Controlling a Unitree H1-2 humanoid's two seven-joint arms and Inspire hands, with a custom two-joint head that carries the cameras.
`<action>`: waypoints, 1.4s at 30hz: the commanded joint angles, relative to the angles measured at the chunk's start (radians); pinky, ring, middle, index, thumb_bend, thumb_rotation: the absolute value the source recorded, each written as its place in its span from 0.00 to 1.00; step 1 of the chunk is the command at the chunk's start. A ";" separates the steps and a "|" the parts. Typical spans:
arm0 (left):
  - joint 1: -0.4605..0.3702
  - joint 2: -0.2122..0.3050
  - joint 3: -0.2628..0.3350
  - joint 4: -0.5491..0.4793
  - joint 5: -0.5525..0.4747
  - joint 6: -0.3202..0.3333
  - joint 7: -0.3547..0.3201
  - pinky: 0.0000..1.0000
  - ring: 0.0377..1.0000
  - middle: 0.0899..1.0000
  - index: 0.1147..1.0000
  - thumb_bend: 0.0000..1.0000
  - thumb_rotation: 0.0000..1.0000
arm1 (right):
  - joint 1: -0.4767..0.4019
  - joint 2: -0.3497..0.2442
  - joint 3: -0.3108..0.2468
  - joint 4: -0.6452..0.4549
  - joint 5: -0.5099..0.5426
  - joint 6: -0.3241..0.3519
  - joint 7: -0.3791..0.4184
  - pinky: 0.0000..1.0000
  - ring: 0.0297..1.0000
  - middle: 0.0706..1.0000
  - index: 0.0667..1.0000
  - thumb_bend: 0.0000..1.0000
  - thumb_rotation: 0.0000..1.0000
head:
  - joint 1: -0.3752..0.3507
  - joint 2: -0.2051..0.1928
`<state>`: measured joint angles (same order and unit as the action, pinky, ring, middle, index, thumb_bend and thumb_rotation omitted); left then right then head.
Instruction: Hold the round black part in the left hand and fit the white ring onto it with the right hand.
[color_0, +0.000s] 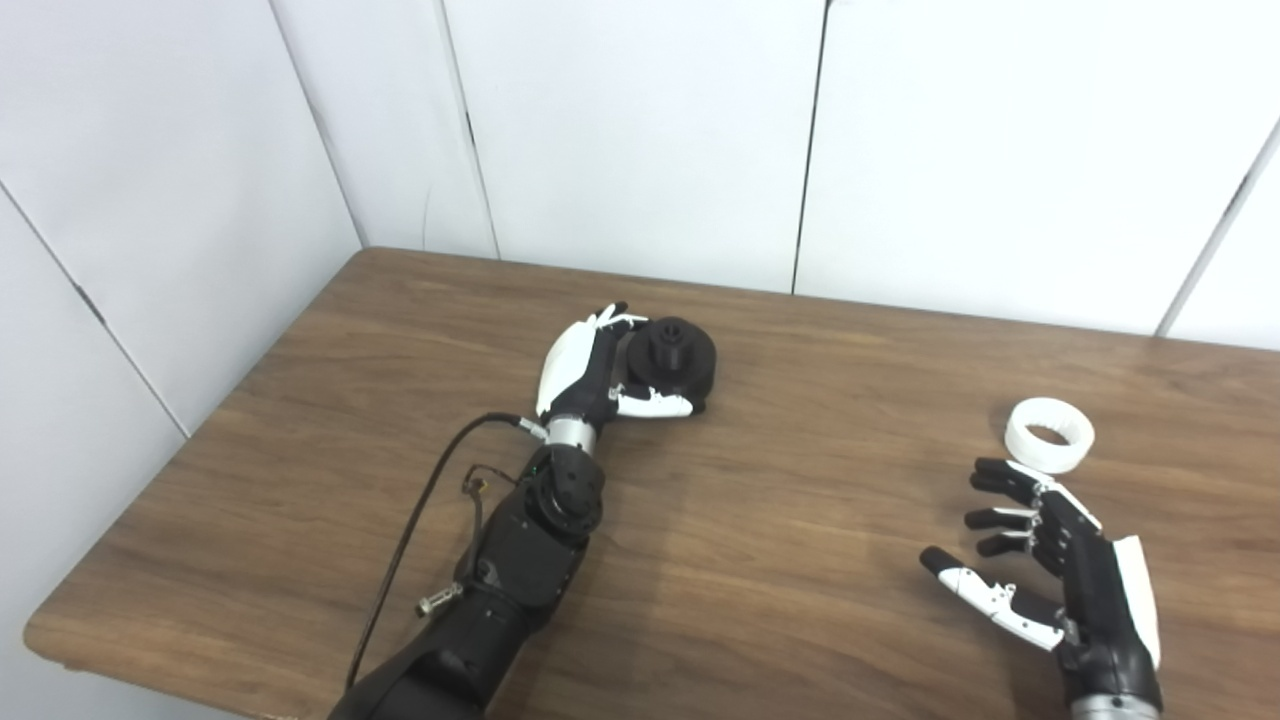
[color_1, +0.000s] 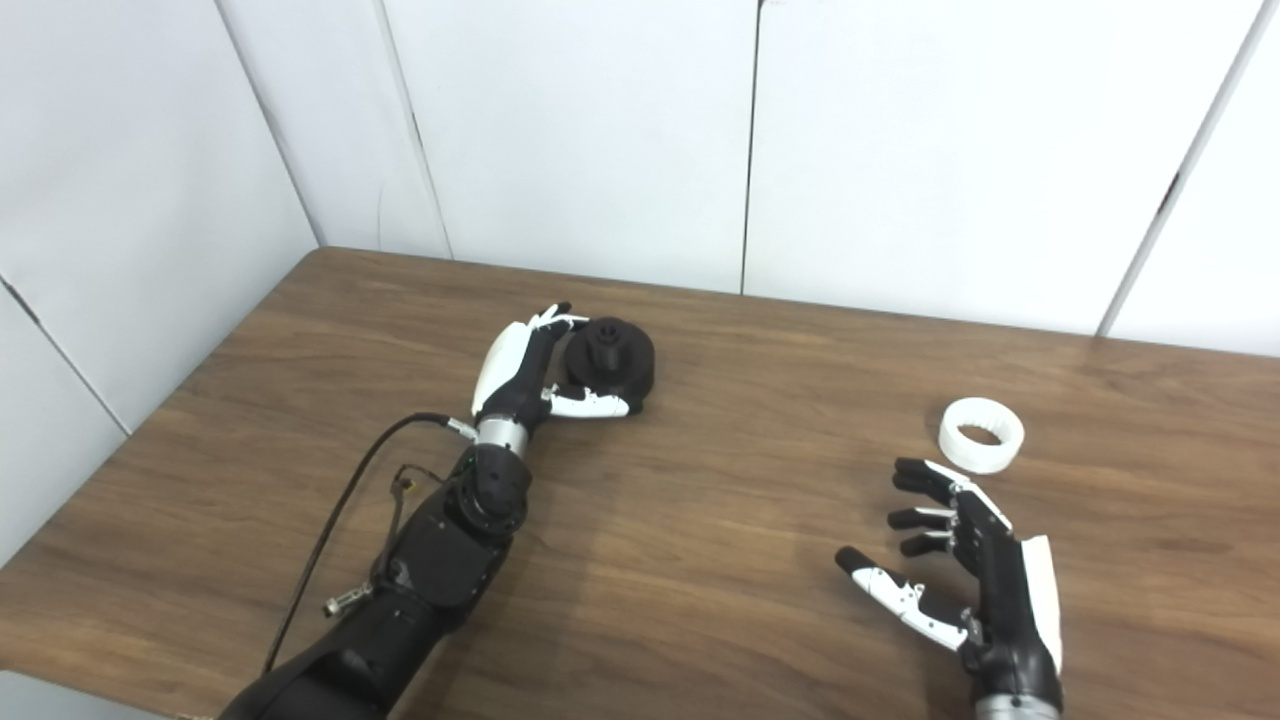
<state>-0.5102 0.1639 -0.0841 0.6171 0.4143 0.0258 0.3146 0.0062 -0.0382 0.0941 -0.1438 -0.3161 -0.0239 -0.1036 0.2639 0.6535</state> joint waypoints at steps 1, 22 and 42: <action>-0.029 0.014 -0.004 -0.012 0.006 -0.006 0.008 1.00 1.00 0.95 0.52 0.83 0.18 | -0.005 0.003 -0.007 -0.022 0.002 -0.025 -0.006 0.49 0.59 0.70 0.71 0.71 0.13 | 0.000 0.001; 0.143 0.004 -0.063 -0.279 0.007 0.053 -0.133 0.95 0.98 0.95 0.52 0.83 0.16 | -0.009 0.011 -0.009 -0.018 0.010 -0.028 -0.009 0.50 0.60 0.71 0.71 0.72 0.13 | 0.000 0.005; 0.398 -0.016 -0.186 -0.652 0.068 0.122 -0.273 0.93 1.00 0.96 0.53 0.85 0.20 | -0.021 0.014 -0.006 -0.016 -0.004 -0.019 -0.010 0.51 0.61 0.71 0.71 0.71 0.12 | -0.023 0.015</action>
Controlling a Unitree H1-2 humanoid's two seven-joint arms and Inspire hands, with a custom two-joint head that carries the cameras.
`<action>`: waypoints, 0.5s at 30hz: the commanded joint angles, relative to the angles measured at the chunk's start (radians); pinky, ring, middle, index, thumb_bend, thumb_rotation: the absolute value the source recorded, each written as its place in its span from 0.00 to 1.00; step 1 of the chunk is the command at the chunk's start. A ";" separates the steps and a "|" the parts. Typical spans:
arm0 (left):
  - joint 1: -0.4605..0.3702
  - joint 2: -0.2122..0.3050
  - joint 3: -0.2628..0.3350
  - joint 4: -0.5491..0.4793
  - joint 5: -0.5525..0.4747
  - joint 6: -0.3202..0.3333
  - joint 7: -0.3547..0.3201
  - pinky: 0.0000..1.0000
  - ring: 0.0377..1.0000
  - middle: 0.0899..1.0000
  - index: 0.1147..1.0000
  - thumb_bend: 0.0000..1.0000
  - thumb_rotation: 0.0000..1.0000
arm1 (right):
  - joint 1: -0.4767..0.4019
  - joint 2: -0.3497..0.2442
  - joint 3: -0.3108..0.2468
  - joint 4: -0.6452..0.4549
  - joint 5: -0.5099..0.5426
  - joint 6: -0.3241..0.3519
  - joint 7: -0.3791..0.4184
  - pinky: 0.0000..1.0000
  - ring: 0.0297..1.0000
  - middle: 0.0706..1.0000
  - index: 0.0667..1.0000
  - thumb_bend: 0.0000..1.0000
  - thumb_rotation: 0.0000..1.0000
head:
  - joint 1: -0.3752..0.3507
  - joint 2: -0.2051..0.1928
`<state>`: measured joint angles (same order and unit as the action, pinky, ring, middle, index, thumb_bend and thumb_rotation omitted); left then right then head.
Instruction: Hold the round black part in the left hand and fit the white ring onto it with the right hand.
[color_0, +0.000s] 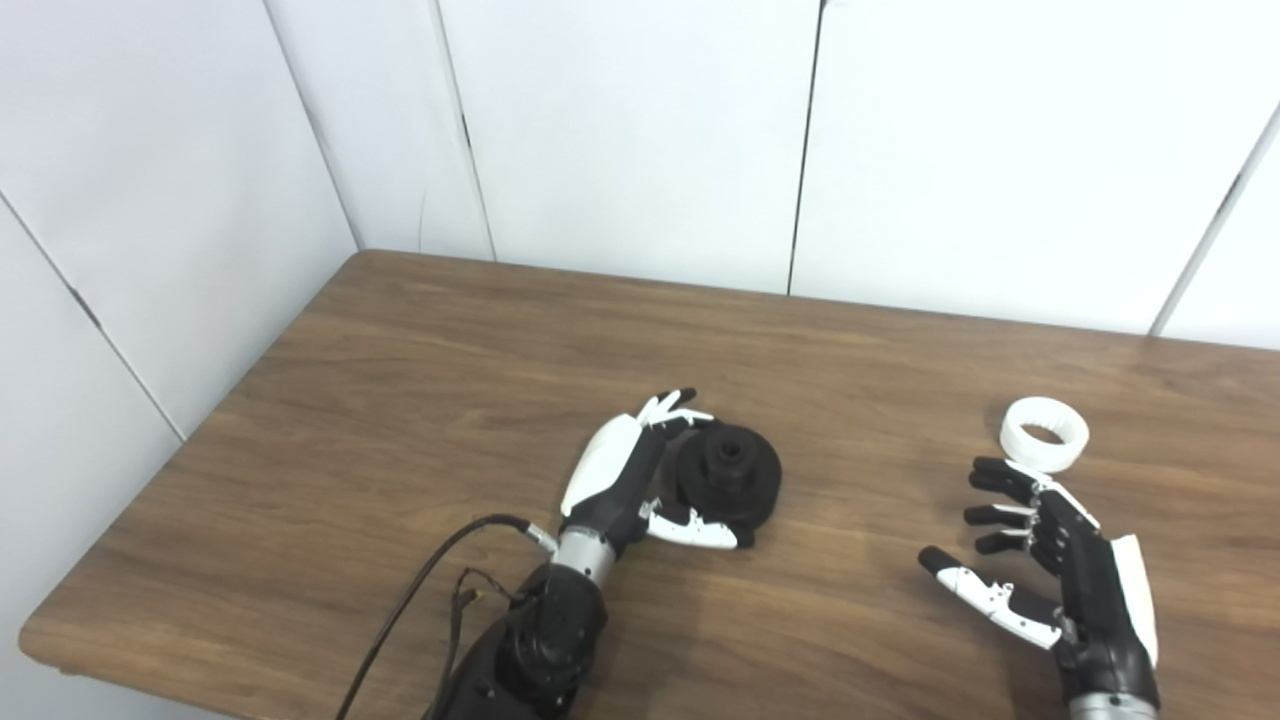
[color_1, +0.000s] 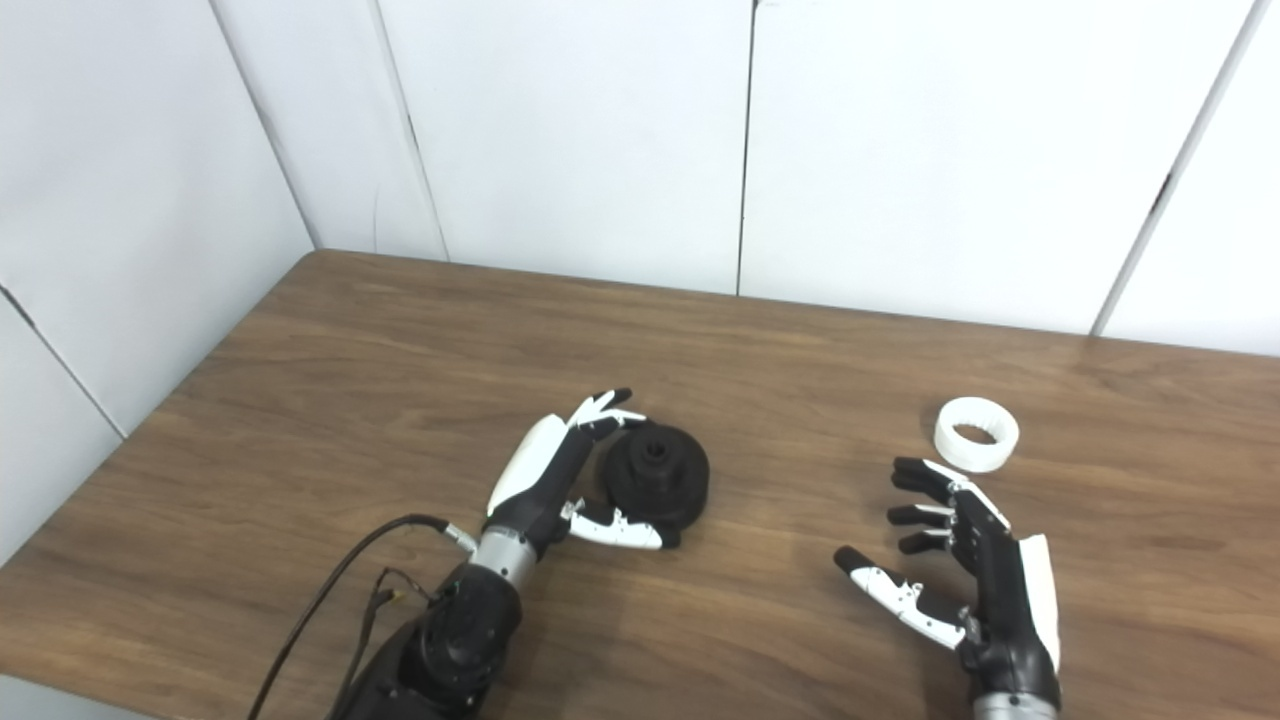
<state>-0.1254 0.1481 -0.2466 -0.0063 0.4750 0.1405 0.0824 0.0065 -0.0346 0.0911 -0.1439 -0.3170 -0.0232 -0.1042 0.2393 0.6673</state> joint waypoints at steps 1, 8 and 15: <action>0.025 -0.002 -0.032 -0.045 0.012 0.009 -0.047 0.93 1.00 0.96 0.53 0.86 0.20 | -0.021 0.010 -0.003 -0.017 -0.004 -0.019 -0.010 0.50 0.60 0.70 0.72 0.71 0.12 | 0.001 0.001; 0.080 0.005 -0.107 -0.151 0.079 0.017 -0.106 1.00 1.00 0.97 0.53 0.88 0.22 | -0.023 0.011 0.002 -0.018 -0.017 -0.021 -0.009 0.50 0.61 0.71 0.72 0.69 0.11 | -0.004 0.005; 0.103 -0.011 -0.130 -0.174 0.091 0.006 -0.120 1.00 1.00 0.97 0.54 0.90 0.24 | -0.025 0.019 0.003 -0.021 -0.012 -0.018 -0.007 0.50 0.61 0.70 0.72 0.70 0.12 | -0.012 0.008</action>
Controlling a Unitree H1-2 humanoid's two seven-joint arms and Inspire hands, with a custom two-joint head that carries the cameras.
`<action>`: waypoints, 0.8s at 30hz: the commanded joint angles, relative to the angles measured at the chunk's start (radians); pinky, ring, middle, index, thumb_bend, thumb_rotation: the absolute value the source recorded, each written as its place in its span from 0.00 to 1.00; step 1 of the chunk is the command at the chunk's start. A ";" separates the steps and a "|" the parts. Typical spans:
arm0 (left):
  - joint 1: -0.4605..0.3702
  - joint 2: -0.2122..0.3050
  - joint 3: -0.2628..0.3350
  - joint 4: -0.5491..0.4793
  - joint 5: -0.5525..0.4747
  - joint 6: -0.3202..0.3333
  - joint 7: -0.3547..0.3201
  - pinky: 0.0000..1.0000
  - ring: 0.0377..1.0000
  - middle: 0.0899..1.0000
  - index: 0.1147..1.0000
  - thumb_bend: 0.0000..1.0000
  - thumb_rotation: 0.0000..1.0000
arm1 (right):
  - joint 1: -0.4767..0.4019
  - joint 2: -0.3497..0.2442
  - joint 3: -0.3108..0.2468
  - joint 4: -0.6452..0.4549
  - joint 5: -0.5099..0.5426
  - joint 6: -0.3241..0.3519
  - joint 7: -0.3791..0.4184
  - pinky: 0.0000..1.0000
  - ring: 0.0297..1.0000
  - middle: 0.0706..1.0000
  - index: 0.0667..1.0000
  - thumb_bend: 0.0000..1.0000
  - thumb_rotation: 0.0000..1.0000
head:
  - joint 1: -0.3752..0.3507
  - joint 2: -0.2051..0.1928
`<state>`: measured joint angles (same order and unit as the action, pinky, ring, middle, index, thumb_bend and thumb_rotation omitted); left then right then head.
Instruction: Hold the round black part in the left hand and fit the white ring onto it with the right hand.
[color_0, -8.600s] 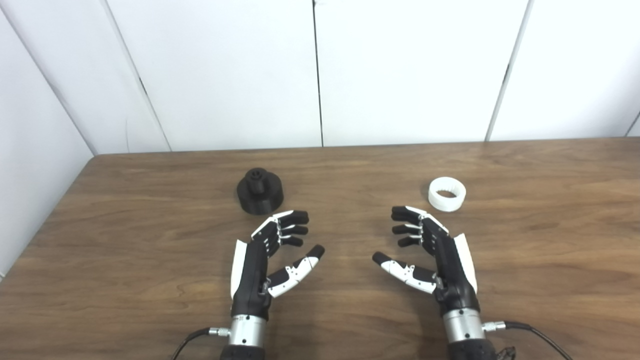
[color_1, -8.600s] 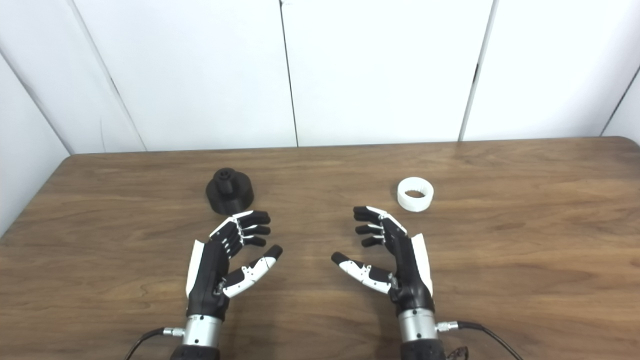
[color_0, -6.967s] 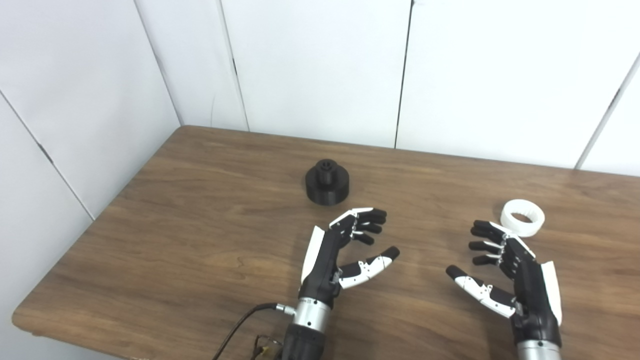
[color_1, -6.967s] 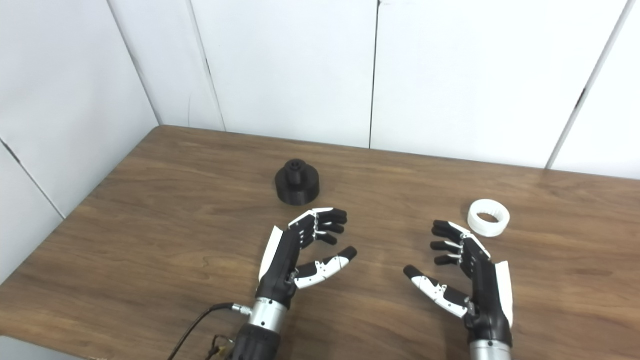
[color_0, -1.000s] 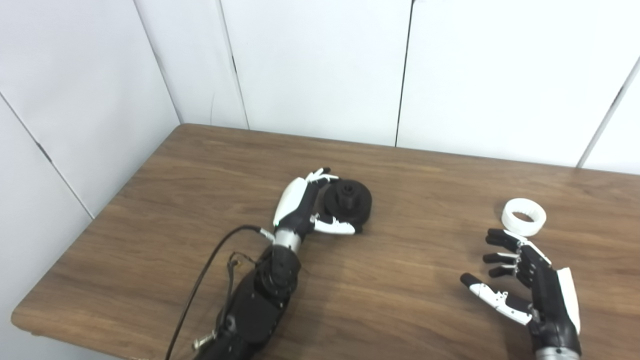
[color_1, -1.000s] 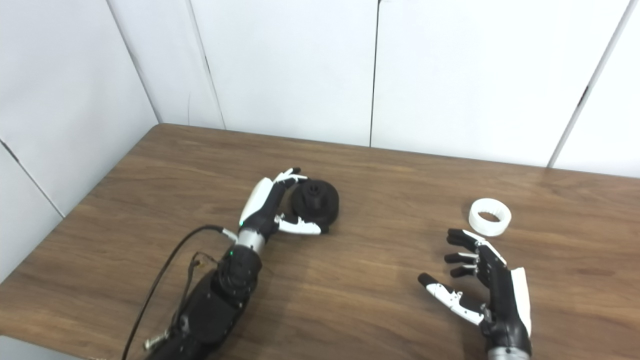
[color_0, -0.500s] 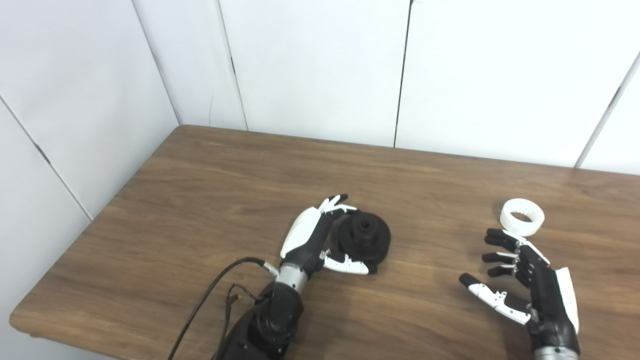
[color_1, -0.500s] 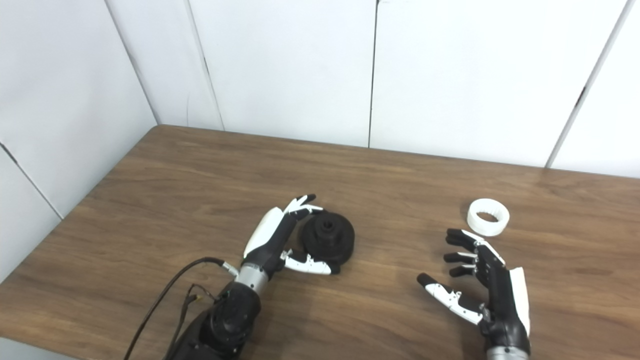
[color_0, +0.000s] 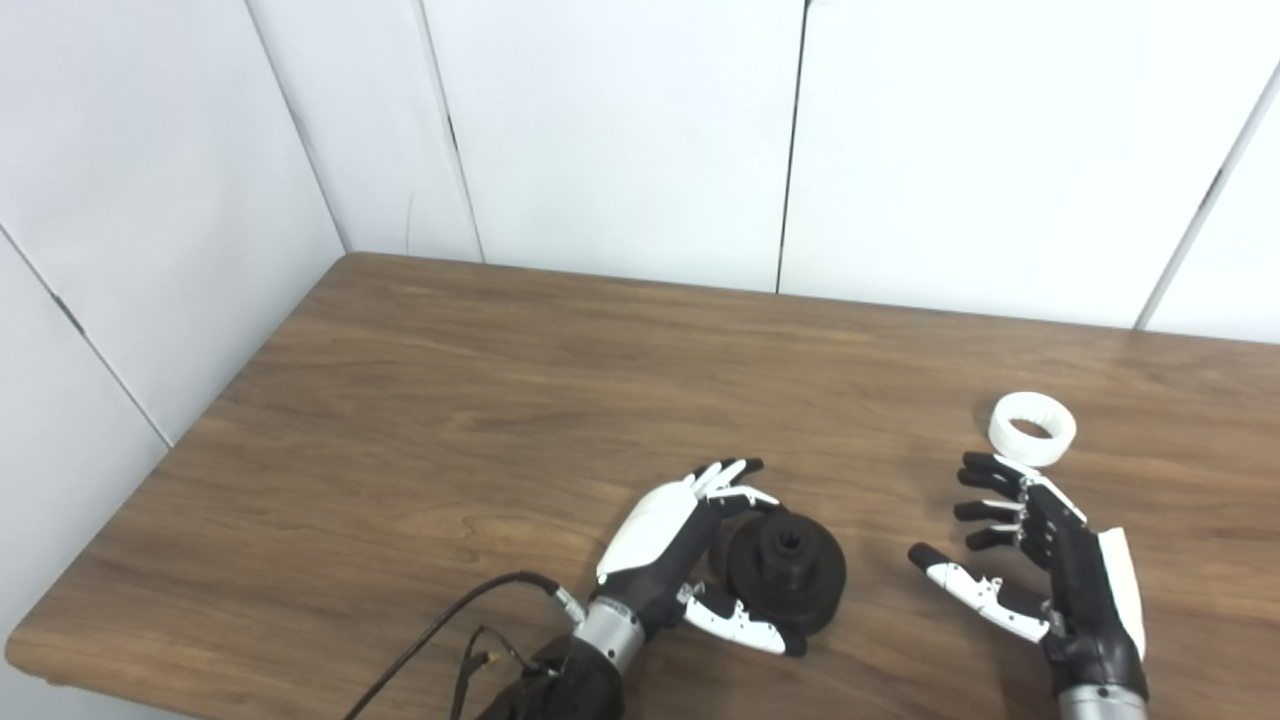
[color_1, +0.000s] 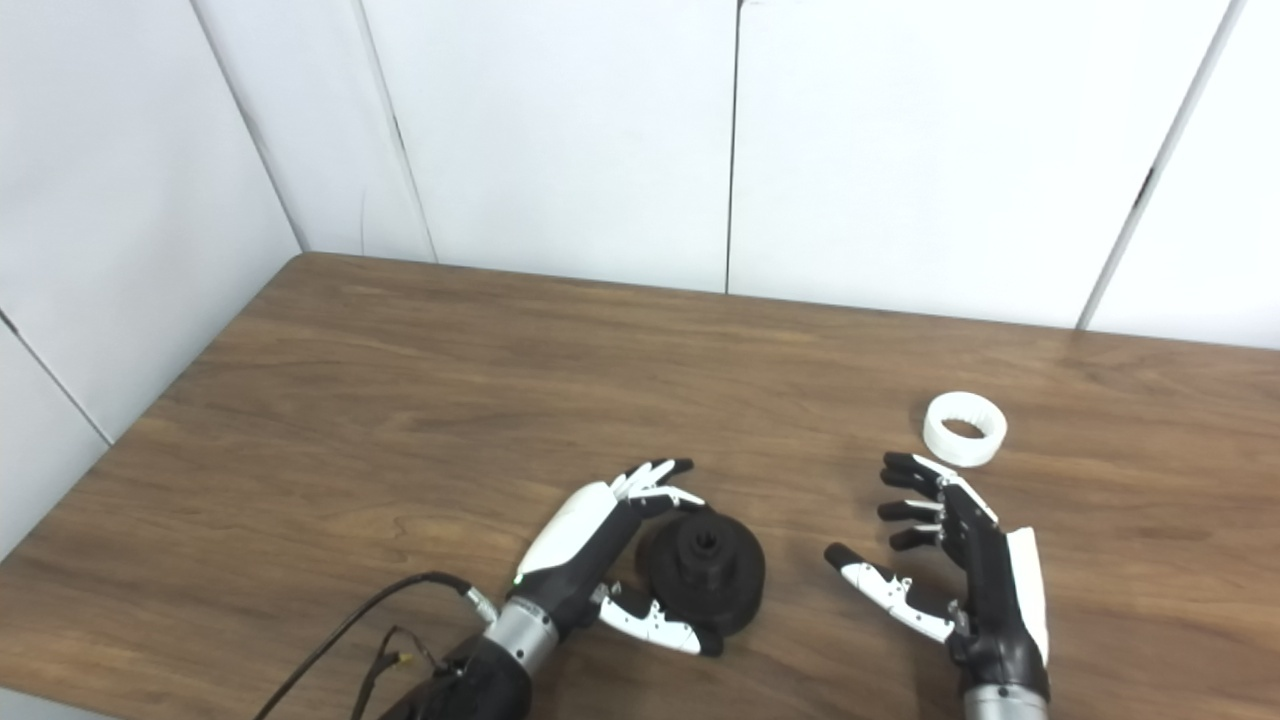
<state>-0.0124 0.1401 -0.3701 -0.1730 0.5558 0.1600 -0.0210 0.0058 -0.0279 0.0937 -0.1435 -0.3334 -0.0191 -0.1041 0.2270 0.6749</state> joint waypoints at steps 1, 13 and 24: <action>-0.009 -0.007 -0.006 -0.004 0.011 -0.015 -0.014 1.00 1.00 0.96 0.54 0.90 0.24 | -0.023 0.013 -0.001 -0.022 0.008 -0.023 -0.006 0.50 0.61 0.70 0.72 0.70 0.11 | -0.003 0.003; -0.004 -0.017 0.001 0.009 0.012 -0.015 -0.010 1.00 1.00 0.97 0.55 0.89 0.22 | -0.020 0.016 0.000 -0.029 0.007 -0.016 -0.004 0.51 0.62 0.71 0.71 0.70 0.10 | -0.034 0.006; 0.008 0.041 0.048 -0.010 -0.035 -0.063 -0.033 1.00 1.00 0.96 0.53 0.89 0.21 | -0.024 0.084 0.047 -0.043 -0.061 0.025 -0.029 0.50 0.61 0.71 0.71 0.69 0.08 | -0.391 -0.005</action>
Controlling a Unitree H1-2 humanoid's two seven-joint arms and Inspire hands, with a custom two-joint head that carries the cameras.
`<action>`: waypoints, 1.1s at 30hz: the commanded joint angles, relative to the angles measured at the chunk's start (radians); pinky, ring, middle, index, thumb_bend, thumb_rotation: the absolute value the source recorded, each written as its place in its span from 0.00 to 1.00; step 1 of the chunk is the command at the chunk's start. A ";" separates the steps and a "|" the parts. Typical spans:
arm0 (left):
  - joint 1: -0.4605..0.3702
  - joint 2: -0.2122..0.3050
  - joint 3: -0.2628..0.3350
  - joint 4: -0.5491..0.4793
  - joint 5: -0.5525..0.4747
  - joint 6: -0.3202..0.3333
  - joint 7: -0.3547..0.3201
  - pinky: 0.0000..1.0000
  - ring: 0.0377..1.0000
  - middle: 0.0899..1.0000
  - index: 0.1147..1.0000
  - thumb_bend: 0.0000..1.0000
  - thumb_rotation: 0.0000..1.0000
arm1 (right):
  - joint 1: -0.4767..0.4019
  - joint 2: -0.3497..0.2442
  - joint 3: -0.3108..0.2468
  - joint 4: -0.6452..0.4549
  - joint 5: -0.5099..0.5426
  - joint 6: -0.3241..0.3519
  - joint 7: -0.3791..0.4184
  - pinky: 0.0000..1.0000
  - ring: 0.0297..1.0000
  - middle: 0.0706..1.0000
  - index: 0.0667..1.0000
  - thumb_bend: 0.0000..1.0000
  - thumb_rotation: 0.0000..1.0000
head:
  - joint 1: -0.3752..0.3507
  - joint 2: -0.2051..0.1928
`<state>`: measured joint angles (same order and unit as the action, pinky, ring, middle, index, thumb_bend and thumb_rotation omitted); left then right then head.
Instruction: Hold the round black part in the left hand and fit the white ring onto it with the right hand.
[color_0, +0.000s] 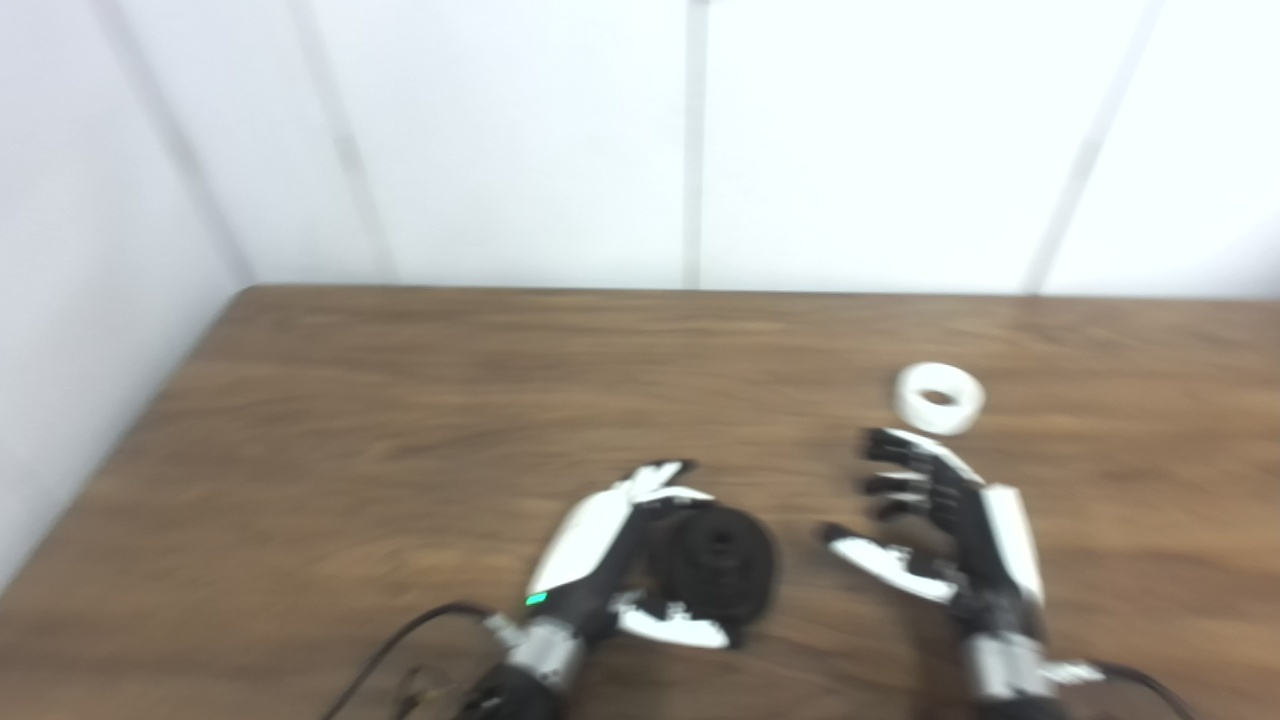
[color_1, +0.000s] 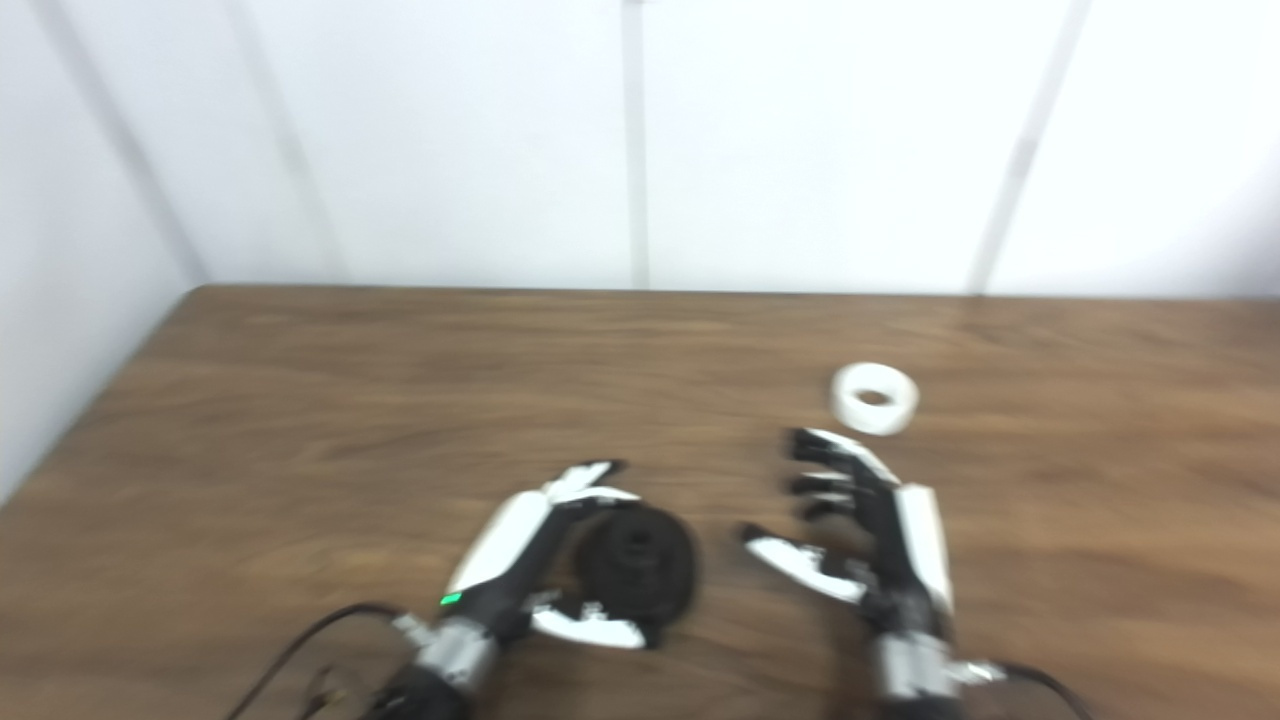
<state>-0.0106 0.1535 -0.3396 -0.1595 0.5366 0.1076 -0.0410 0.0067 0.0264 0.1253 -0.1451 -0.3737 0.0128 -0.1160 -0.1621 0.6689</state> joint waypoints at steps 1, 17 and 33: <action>0.010 0.036 0.027 -0.029 -0.026 -0.017 -0.020 1.00 1.00 0.96 0.53 0.89 0.20 | -0.025 0.039 0.023 -0.042 -0.036 -0.001 -0.022 0.50 0.61 0.72 0.72 0.68 0.09 | -0.022 -0.003; 0.020 0.055 0.079 -0.024 -0.076 -0.074 -0.073 0.95 1.00 0.95 0.52 0.87 0.14 | -0.044 0.082 0.041 -0.028 -0.102 0.031 -0.064 0.50 0.59 0.70 0.71 0.69 0.12 | -0.132 -0.041; 0.033 0.036 0.090 -0.016 -0.073 -0.088 -0.068 0.96 1.00 0.95 0.52 0.88 0.13 | -0.160 -0.009 -0.054 -0.086 -0.220 0.077 -0.122 0.62 0.73 0.76 0.70 0.65 0.20 | -0.123 -0.054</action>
<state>0.0247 0.1862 -0.2510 -0.1812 0.4668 0.0272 -0.1111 -0.1115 0.0184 0.0779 -0.1903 -0.5768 0.0937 -0.2250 -0.2853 0.6151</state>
